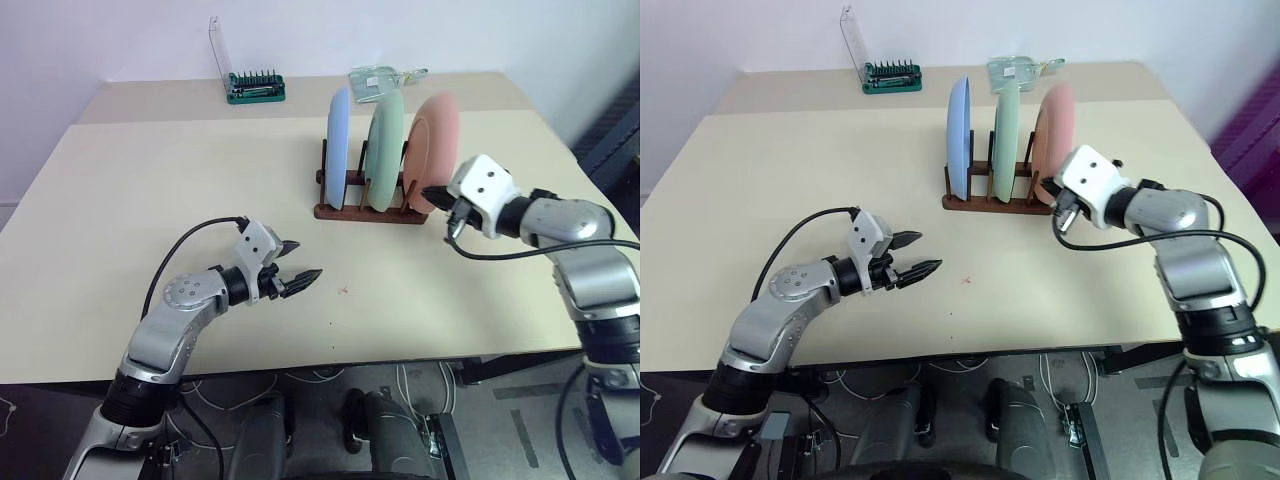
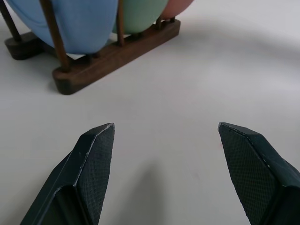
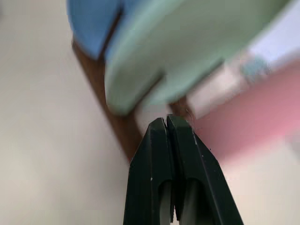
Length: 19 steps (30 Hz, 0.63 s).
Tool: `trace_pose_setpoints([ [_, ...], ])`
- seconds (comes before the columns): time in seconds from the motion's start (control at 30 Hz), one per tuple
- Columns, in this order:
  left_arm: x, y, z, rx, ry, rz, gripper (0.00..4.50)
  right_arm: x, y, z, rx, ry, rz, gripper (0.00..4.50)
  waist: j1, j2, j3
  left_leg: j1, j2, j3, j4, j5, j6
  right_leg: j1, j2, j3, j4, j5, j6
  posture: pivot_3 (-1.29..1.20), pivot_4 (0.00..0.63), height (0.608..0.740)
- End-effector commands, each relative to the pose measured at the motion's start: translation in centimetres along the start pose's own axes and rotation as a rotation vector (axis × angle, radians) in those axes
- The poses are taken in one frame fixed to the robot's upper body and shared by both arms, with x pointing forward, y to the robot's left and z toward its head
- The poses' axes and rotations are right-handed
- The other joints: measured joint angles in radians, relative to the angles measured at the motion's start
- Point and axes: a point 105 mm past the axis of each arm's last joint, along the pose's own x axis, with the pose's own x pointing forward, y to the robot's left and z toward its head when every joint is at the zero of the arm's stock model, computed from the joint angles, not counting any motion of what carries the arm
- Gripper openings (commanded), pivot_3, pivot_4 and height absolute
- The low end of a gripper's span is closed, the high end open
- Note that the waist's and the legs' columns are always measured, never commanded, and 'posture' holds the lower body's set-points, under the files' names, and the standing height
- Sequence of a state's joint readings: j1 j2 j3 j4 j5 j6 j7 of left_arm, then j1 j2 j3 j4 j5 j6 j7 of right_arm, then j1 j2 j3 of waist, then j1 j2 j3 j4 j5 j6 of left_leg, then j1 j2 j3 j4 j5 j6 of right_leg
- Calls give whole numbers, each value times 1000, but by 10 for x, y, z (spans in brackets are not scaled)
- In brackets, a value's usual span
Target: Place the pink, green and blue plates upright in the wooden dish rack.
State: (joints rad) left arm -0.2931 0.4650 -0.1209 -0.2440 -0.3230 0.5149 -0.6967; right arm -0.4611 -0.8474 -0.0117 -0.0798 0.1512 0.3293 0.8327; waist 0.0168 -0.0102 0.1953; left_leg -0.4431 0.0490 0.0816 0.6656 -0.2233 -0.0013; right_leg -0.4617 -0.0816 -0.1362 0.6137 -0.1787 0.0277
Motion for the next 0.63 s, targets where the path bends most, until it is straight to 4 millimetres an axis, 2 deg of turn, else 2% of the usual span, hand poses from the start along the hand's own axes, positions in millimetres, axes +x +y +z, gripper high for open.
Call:
trace_pose_setpoints([
  [0.03,-10,21,7,43,-15,89,3629,-22,-6,6,25,-42,-7,20,-4,0,0,0,0,0,0,0,0,0,0,0,0,0,0,0,150,730],
  [0.07,-16,30,4,45,-5,134,3629,-26,-6,1,60,-45,-8,20,-5,0,0,1,0,0,0,0,0,0,0,0,0,0,0,0,150,730],
  [0.13,-40,56,-5,48,31,246,3629,-30,-10,-9,150,-59,-54,20,-8,0,0,1,1,0,0,0,0,0,1,0,1,0,0,0,150,730],
  [0.27,-70,75,-14,64,79,348,3629,-27,-10,-14,246,-108,-61,20,-10,0,0,1,2,0,0,0,0,-1,2,0,1,0,0,0,150,730],
  [0.43,-88,86,-21,69,109,442,3629,-15,-1,-21,280,-111,-33,20,2,0,0,1,2,-1,0,0,0,0,-1,0,0,0,-1,0,150,730],
  [0.63,-87,77,-22,65,101,460,3629,-2,12,-27,285,-100,11,20,-1,0,0,0,1,0,0,0,0,0,-2,0,0,0,-1,0,150,730],
])
